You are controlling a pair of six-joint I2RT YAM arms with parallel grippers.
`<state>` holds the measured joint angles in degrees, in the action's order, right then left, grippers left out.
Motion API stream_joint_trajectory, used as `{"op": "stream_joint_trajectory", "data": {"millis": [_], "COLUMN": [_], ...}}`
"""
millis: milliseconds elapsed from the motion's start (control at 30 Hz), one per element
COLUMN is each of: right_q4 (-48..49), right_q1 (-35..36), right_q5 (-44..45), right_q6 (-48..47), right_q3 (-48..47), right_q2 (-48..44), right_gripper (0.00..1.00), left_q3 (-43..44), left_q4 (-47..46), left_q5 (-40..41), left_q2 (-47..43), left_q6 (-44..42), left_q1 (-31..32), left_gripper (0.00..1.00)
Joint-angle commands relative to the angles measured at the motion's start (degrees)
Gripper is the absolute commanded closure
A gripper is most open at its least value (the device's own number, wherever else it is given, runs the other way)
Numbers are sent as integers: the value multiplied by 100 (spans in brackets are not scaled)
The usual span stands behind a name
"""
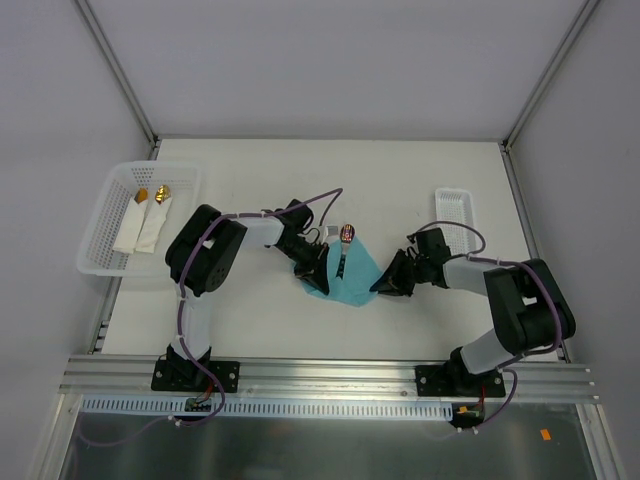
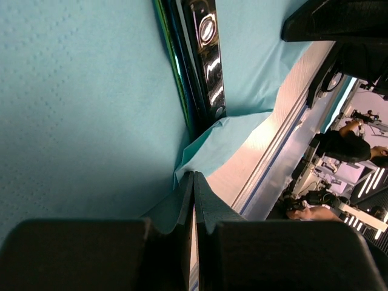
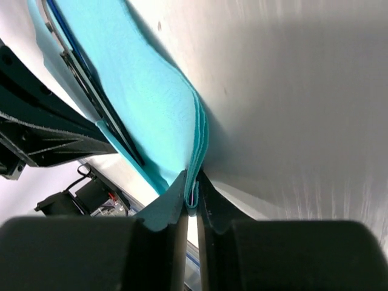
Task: Place the utensils on the paper napkin and roll it up
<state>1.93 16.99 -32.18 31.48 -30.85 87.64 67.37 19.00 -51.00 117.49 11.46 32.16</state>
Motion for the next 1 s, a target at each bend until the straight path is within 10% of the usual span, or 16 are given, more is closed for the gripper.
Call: {"op": "stream_joint_trajectory", "data": {"millis": [0, 300, 567, 967], "right_q4": [-641, -739, -28, 1080], "right_q1": [-108, -170, -170, -179], "right_q5": [1065, 750, 20, -429], "right_q6": [-441, -758, -424, -169], "right_q3": [-218, -1080, -827, 307], "right_q2": [350, 1053, 1107, 1370], "right_gripper": [90, 96, 43, 35], "left_q3": [4, 4, -75, -190], "left_q4": [-46, -151, -388, -547], "left_q5": [240, 143, 64, 38], "left_q2": [125, 213, 178, 160], "left_q6": [22, 303, 497, 620], "left_q1": [-114, -237, -272, -316], "left_gripper": [100, 100, 100, 100]}}
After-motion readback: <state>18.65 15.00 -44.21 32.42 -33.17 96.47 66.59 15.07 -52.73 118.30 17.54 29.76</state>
